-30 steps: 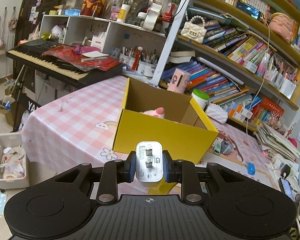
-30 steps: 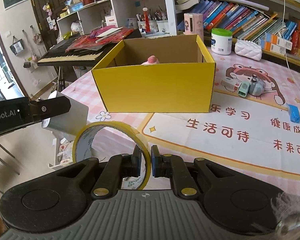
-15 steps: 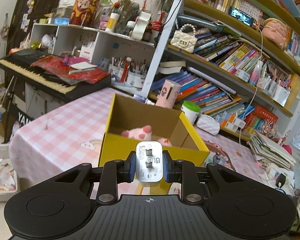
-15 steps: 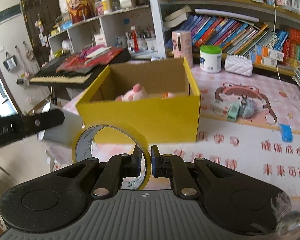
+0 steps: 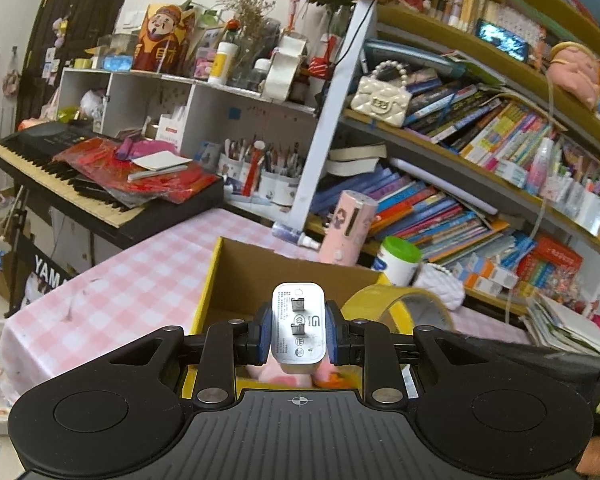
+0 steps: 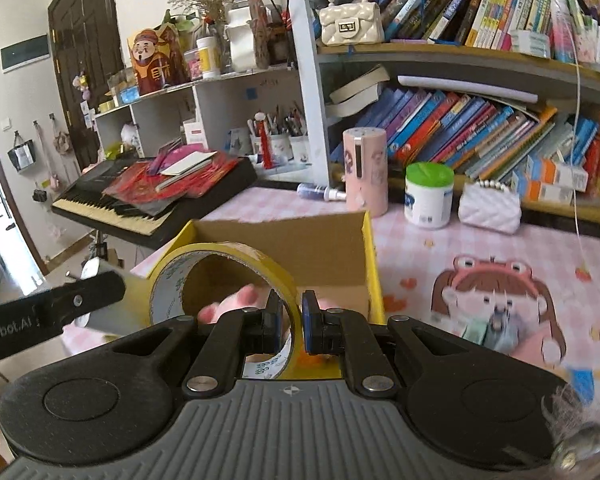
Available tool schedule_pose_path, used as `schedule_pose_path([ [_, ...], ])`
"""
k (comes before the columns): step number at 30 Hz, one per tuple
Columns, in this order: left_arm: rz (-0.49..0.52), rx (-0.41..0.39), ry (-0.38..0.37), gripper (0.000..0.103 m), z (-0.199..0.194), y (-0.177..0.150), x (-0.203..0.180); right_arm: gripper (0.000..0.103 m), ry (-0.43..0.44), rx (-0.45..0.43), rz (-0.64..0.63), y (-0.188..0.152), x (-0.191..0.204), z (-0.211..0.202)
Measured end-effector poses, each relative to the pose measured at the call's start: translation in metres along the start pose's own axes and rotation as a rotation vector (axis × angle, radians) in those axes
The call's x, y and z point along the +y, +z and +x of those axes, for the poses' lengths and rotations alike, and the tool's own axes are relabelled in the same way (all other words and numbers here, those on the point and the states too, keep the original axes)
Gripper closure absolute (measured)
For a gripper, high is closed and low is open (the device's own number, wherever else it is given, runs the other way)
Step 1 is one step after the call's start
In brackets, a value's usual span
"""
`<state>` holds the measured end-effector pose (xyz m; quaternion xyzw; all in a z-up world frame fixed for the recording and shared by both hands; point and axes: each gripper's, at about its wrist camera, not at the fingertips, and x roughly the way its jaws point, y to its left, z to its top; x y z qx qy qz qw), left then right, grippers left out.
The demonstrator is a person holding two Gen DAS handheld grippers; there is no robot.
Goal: Organize objects
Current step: 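Lift the tape roll and charger plug and carry both over the yellow box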
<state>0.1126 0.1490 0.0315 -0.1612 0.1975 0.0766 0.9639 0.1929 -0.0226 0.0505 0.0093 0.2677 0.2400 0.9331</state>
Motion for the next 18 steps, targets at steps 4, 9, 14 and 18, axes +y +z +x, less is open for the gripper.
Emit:
schedule_pose_path([
  [4, 0.004, 0.028, 0.041, 0.079, 0.025, 0.001, -0.001, 0.094, -0.003, 0.0, -0.013, 0.015, -0.012, 0.024],
  [9, 0.017, 0.078, 0.093, 0.078, 0.053, -0.004, -0.001, 0.094, 0.006, 0.007, -0.055, 0.024, -0.019, 0.049],
  [14, 0.034, 0.121, 0.131, 0.079, 0.072, -0.009, -0.002, 0.094, 0.024, 0.04, -0.099, 0.026, -0.02, 0.074],
  [18, 0.055, 0.156, 0.158, 0.078, 0.085, -0.013, -0.002, 0.094, 0.04, 0.076, -0.137, 0.028, -0.019, 0.095],
])
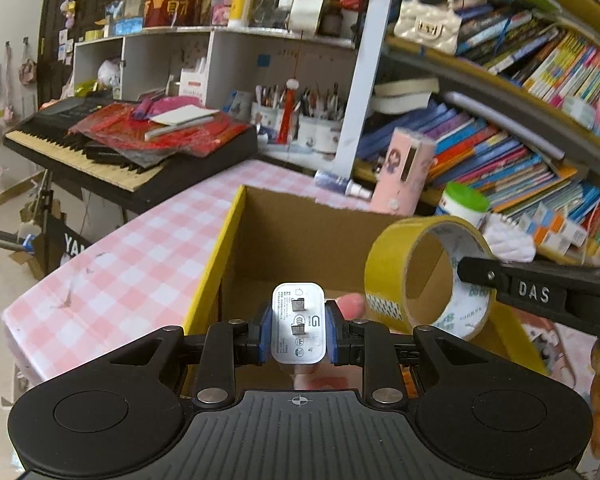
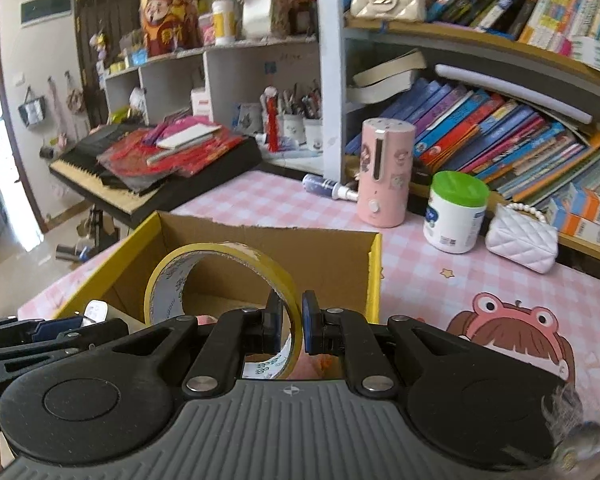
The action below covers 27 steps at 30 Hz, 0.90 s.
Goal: Organize objects
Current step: 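Lift the tape roll and charger plug and carry both over the yellow box, then lower the tape roll and plug into the box and open both tools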
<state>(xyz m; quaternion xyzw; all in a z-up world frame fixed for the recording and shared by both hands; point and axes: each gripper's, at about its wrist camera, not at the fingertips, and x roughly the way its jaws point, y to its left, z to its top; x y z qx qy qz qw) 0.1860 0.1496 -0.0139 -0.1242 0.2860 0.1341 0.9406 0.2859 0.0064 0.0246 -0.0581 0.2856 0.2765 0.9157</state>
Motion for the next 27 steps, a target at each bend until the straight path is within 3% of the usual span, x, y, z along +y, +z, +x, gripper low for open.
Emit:
schedule_pose_path([
  [7, 0.02, 0.062, 0.04, 0.078, 0.018, -0.004, -0.005, 0.094, 0.045, 0.077, -0.093, 0.006, 0.006, 0.035],
  [18, 0.033, 0.053, 0.057, 0.074, 0.024, -0.002, -0.008, 0.093, 0.074, 0.112, -0.138, 0.031, 0.005, 0.07],
  [21, 0.044, 0.024, 0.038, 0.062, 0.018, 0.0, -0.011, 0.093, 0.066, 0.108, -0.135, 0.039, 0.005, 0.076],
  [23, 0.061, -0.007, 0.043, 0.043, 0.013, 0.0, -0.015, 0.094, 0.059, 0.119, -0.148, 0.043, 0.005, 0.083],
  [27, 0.103, -0.054, 0.034, 0.035, 0.005, 0.001, -0.021, 0.094, 0.044, 0.15, -0.179, 0.044, 0.008, 0.094],
])
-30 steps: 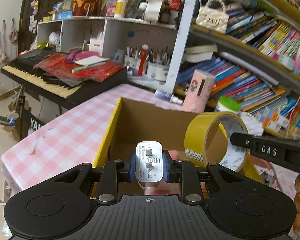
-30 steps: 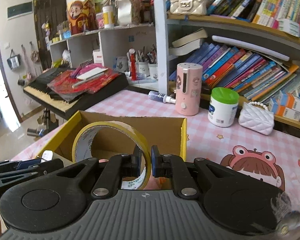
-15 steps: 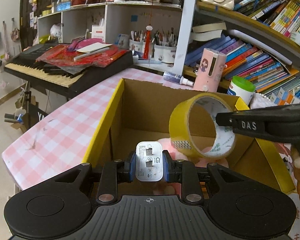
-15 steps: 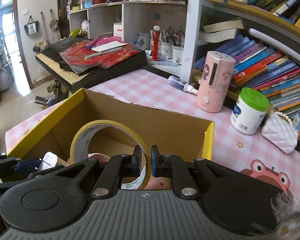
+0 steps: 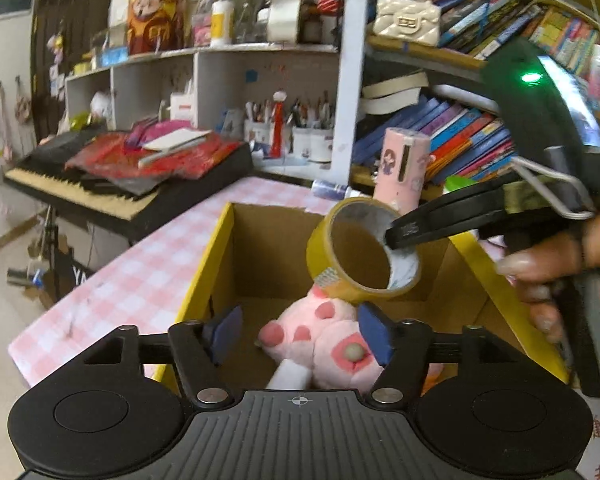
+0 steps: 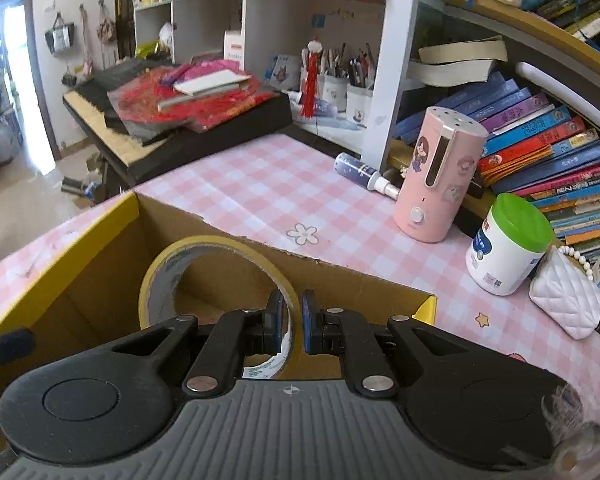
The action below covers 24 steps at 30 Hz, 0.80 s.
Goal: Organize objects
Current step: 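Lower the tape roll and plug into the box and open both tools, then withdraw both open tools up and away from the box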
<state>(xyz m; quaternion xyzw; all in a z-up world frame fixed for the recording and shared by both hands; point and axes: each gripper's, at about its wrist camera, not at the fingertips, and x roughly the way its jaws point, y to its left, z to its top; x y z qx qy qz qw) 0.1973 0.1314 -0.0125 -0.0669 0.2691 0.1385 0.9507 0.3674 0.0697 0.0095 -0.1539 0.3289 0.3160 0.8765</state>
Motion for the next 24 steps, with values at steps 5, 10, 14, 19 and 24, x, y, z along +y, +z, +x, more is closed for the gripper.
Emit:
schedule_pose_path([
  [5, 0.012, -0.014, -0.005, 0.025, -0.006, -0.001, -0.001, 0.094, -0.003, 0.013, -0.008, 0.007, 0.002, 0.007],
  [10, 0.004, -0.024, -0.003, 0.019, -0.012, -0.001, 0.002, 0.094, -0.001, 0.029, -0.048, 0.012, 0.012, 0.012],
  [14, -0.007, -0.029, 0.008, 0.017, -0.015, -0.002, 0.006, 0.091, -0.02, 0.084, -0.075, 0.01, 0.017, 0.022],
  [19, -0.032, -0.034, 0.026, 0.014, -0.02, -0.003, 0.013, 0.081, -0.046, 0.155, -0.069, 0.002, 0.016, 0.03],
  [24, -0.055, -0.048, 0.03, 0.01, -0.029, -0.005, 0.017, 0.063, -0.061, 0.142, -0.061, -0.002, 0.013, 0.018],
])
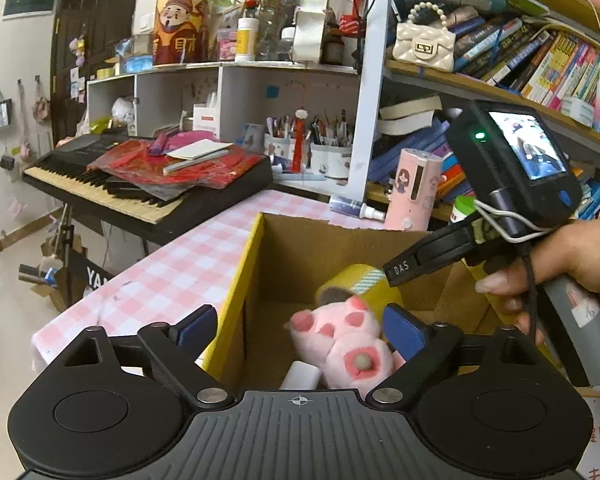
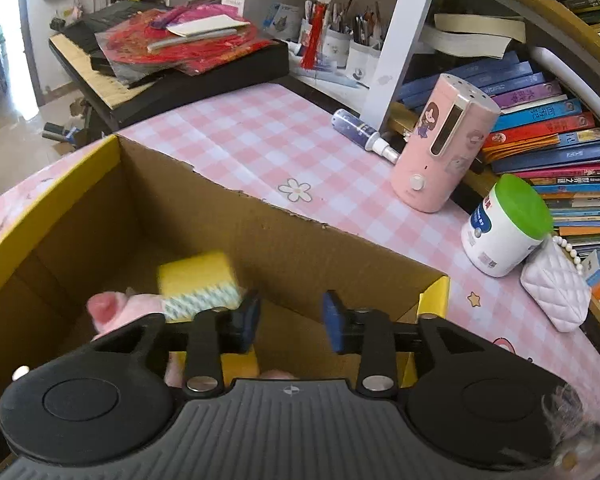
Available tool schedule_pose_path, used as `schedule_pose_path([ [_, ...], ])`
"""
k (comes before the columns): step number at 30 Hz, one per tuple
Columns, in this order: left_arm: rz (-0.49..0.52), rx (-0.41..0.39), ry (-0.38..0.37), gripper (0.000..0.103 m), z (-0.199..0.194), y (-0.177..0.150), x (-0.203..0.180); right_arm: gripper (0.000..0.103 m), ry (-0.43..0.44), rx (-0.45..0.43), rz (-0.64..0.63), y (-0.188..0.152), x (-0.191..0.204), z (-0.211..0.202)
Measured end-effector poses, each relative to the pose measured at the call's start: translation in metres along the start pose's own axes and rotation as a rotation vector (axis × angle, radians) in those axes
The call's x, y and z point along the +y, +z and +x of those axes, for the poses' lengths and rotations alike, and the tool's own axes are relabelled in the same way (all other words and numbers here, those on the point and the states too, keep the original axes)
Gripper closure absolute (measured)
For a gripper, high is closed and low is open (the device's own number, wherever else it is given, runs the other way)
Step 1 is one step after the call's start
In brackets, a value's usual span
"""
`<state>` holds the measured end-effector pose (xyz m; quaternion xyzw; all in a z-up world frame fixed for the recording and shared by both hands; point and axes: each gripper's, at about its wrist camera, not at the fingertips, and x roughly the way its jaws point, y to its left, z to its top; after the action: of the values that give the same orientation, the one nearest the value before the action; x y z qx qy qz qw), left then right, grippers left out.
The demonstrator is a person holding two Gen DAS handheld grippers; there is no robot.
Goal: Organize objects
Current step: 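Withdraw both open tools up and away from the box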
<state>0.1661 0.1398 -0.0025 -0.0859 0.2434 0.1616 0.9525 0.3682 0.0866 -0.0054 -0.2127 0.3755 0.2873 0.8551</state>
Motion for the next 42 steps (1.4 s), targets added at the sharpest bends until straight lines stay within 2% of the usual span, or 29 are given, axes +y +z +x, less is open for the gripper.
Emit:
schedule_pose_path([
  [8, -0.022, -0.031, 0.002, 0.004, -0.015, -0.002, 0.003, 0.04, 0.009, -0.079, 0.014, -0.018, 0.007, -0.043],
  [9, -0.028, -0.036, 0.008, 0.003, -0.018, -0.002, 0.005, 0.035, 0.008, -0.088, 0.014, -0.021, 0.009, -0.048],
  [16, -0.087, -0.049, 0.04, 0.003, -0.033, -0.006, 0.019, 0.02, -0.036, -0.089, -0.041, -0.04, 0.027, -0.076],
  [20, -0.111, -0.048, 0.042, 0.003, -0.043, -0.01, 0.027, 0.017, -0.076, -0.053, -0.101, -0.049, 0.034, -0.08],
  [25, -0.117, -0.059, 0.042, 0.003, -0.059, -0.017, 0.036, 0.016, -0.093, -0.056, -0.092, -0.061, 0.037, -0.094],
  [27, -0.125, -0.059, 0.043, 0.003, -0.064, -0.019, 0.04, 0.016, -0.101, -0.079, -0.073, -0.065, 0.039, -0.102],
  [34, -0.135, -0.062, 0.047, 0.003, -0.081, -0.026, 0.051, 0.015, -0.138, -0.247, 0.061, -0.082, 0.049, -0.146],
  [42, -0.126, -0.058, 0.04, 0.003, -0.103, -0.035, 0.061, 0.012, -0.198, -0.337, 0.182, -0.127, 0.074, -0.185],
])
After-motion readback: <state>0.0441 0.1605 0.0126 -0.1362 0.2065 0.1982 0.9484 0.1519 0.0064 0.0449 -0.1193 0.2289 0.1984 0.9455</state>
